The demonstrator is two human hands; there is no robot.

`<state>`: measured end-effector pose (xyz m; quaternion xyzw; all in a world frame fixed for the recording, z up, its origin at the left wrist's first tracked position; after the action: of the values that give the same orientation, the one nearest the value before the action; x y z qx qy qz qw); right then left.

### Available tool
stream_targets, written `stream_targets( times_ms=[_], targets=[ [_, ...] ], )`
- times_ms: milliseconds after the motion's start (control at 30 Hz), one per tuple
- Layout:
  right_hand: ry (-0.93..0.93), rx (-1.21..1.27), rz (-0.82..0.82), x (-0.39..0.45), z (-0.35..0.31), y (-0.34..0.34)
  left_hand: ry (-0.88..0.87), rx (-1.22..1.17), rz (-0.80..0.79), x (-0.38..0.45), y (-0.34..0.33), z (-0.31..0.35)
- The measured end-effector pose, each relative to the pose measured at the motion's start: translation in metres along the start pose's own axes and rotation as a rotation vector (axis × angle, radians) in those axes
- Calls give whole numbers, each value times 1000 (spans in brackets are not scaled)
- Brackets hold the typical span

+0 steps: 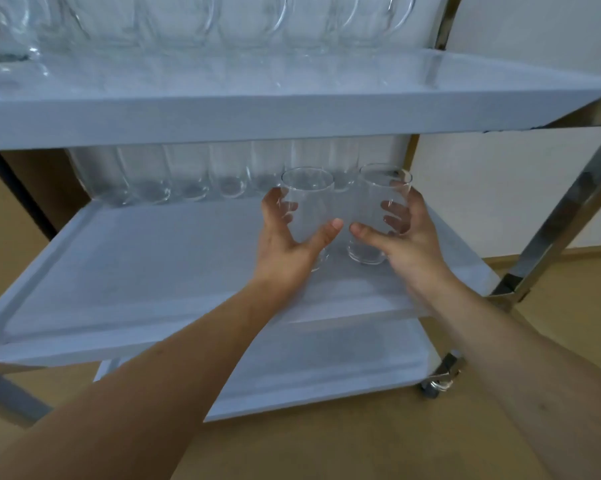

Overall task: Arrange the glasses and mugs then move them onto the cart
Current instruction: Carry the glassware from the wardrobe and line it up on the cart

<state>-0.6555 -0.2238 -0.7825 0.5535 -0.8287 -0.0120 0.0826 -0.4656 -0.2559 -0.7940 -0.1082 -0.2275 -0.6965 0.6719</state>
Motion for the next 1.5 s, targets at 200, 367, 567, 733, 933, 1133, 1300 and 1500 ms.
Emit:
stream_targets(
  times_ms=[200, 367, 567, 733, 933, 1133, 1300, 1500],
  targets=[
    [4, -290, -77, 21, 20, 27, -33, 30, -59, 30, -32, -10],
    [-16, -342, 89, 52, 26, 28, -24, -26, -129, 39, -37, -23],
    [3, -421, 201, 116, 32, 20, -49, -22, -219, 40, -35, -39],
    [-43, -552, 243, 162, 33, 8, -69, -15, -248, 41, -35, -43],
    [-58, -669, 269, 192, 35, -2, -75, -14, -240, 39, -31, -44],
    [-68, -772, 317, 195, 46, -7, -64, 42, -217, 39, -32, -46],
    [-108, -812, 325, 195, 47, -7, -57, 65, -206, 39, -31, -44],
    [-130, -853, 277, 182, 42, -4, -70, 105, -203, 36, -29, -41]
  ],
)
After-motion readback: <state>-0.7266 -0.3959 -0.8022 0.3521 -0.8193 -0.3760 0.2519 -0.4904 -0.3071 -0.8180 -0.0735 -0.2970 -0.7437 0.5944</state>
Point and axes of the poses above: each hand's wrist, its own x-axis towards the middle knuckle, its own y-axis out of the back of the hand, z = x × y, the point moved 3 cm from there along x, towards the middle knuckle, and after that the axes turned 8 degrees about -y, right-handed, at the moved point
